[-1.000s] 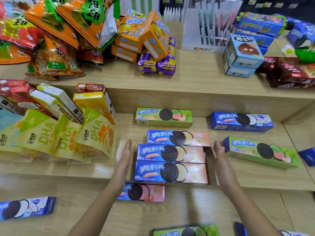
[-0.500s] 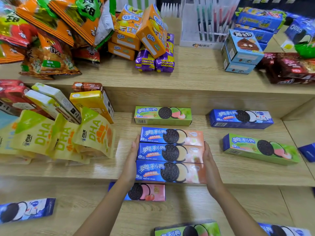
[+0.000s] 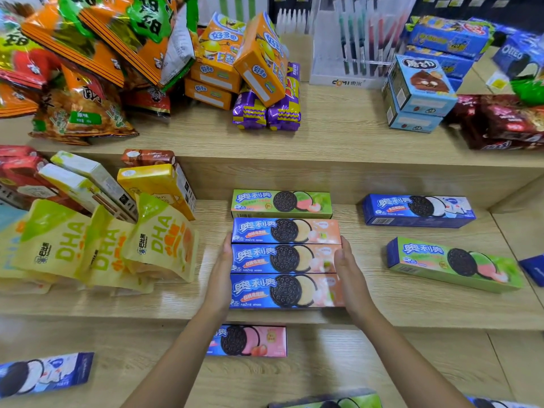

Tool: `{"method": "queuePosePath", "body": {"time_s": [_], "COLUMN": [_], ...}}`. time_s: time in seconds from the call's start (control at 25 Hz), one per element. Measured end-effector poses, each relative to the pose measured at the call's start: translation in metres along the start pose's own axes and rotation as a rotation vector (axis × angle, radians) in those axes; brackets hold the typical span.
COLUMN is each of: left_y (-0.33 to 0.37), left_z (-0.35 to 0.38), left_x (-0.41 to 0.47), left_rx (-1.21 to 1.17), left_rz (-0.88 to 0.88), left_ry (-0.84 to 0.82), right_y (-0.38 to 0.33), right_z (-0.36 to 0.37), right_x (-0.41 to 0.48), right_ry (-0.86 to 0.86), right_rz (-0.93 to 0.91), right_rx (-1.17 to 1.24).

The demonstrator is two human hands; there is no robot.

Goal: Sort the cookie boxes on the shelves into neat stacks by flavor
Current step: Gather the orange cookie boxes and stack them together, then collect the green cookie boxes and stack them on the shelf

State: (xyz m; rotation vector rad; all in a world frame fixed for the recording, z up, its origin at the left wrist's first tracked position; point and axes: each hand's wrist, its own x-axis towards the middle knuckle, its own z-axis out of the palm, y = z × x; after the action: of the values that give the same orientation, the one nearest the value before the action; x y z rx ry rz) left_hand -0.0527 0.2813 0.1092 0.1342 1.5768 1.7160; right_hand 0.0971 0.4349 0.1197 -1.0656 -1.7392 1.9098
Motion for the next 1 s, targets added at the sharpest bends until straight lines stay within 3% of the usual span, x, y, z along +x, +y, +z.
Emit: {"method": "queuePosePath", "body": {"time_s": [0.12,0.28,0.4,0.64,0.88,1.0], "left_y": [-0.001,0.025,0.055,0.062,0.064,0.076], "left_z": [-0.007,-0.011,-0.010,0.004,0.012,0.018], "left_x": [0.005,0.019,0.051,0.085,0.083,0.070], "left_rx": [0.136,0.534,0.465,0.377,0.391,0.349], "left_rz": [0.032,0.223,0.182,-0.048,0.005,0.134], "left_ry": [-0.026,0.131,0.195,0.065,0.208,0.194], "right_y": [0.007,-0.007,-0.033,-0.036,-0.036,-0.049], "right_z": [-0.005,-0.031,-0.050,-0.026,-0.010,-0.010], "right_x": [0.005,0.016,0.048,0.104,0.101,0.090], "right_ry": [-0.017,0.074,0.087,-0.048,0.051,0.122], "right_rz": [-0.011,-0.047,-0.036,0.040,-0.066,-0.163], "right_rx": [-0.082,-0.206,-0.199,-0.391,-0.351,-0.320]}}
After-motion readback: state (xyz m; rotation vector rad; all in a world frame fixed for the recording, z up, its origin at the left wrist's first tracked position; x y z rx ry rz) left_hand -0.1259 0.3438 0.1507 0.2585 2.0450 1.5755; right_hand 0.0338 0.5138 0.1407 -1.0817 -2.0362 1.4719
